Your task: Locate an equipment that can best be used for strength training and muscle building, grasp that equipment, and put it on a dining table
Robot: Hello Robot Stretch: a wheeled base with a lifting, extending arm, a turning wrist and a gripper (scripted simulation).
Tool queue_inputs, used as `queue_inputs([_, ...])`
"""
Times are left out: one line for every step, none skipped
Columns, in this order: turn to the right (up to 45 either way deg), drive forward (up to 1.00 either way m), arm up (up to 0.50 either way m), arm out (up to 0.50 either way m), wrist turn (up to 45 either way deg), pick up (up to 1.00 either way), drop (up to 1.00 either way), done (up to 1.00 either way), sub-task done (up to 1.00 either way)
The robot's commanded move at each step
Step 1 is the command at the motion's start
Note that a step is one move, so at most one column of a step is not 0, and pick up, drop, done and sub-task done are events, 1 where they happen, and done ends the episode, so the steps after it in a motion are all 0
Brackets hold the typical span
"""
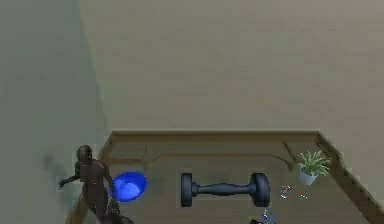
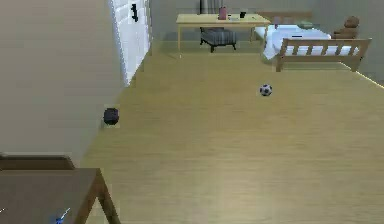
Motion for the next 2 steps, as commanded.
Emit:
queue_inputs([45.0,0.00,0.00,0.00,0.0,0.00,0.00,0.00,0.00])
queue_inputs([45.0,0.00,0.00,0.00,0.0,0.00,0.00,0.00,0.00])
